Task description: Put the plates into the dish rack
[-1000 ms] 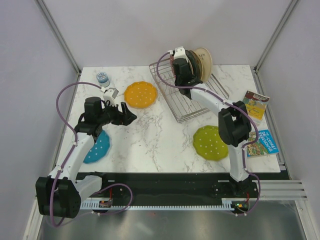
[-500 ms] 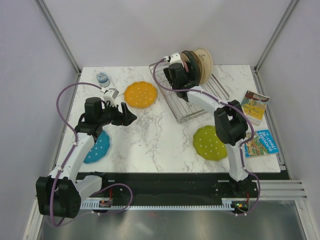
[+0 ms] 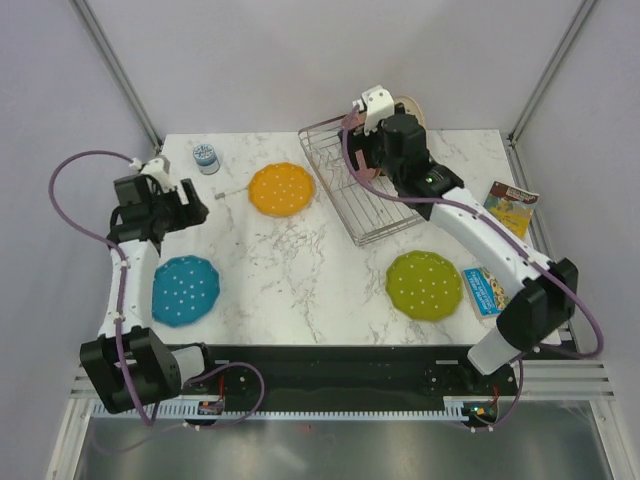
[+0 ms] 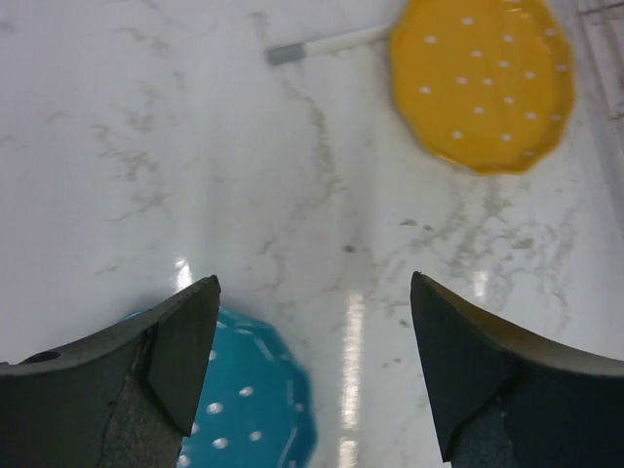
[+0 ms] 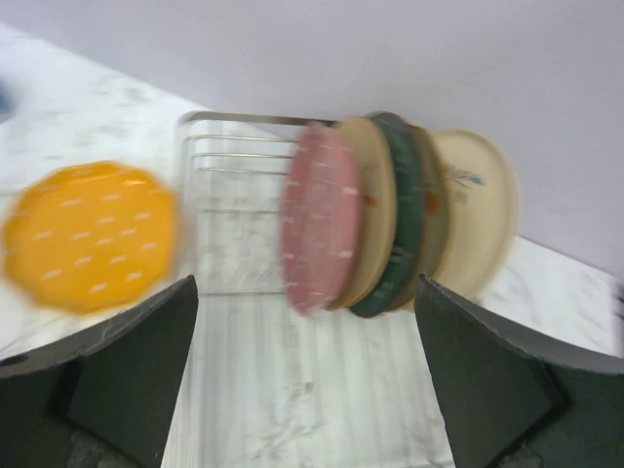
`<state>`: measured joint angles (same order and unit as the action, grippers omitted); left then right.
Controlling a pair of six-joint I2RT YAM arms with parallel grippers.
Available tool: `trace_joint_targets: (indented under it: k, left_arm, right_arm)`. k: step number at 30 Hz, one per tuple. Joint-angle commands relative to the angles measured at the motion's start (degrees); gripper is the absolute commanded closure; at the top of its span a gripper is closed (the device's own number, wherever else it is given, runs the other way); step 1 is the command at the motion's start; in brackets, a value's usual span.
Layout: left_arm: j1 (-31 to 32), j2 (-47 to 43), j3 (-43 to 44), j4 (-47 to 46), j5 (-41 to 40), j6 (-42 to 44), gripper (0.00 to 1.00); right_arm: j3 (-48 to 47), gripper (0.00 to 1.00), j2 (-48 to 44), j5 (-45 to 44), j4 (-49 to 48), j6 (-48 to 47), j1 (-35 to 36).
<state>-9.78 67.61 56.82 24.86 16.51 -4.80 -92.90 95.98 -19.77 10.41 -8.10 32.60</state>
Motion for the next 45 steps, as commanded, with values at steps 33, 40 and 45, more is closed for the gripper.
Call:
trace_joint_targets:
  k: [33,40,45]
  left_arm:
    - [-40.0,27.5,-2.9,24.0,9.5,37.3,0.50]
    - [-38.0,27.9,-4.4,25.3,14.2,38.3,0.63]
    - [-34.4,30.5,-4.1,25.4,15.2,39.2,0.77]
  right_arm:
    - [20.6,0.02,12.0,46.8,-2.0,24.2,12.8]
    - [20.0,0.02,20.5,45.3,-7.4,27.9,12.7]
    - [17.4,0.02,26.2,45.8,-9.8,30.7,13.4]
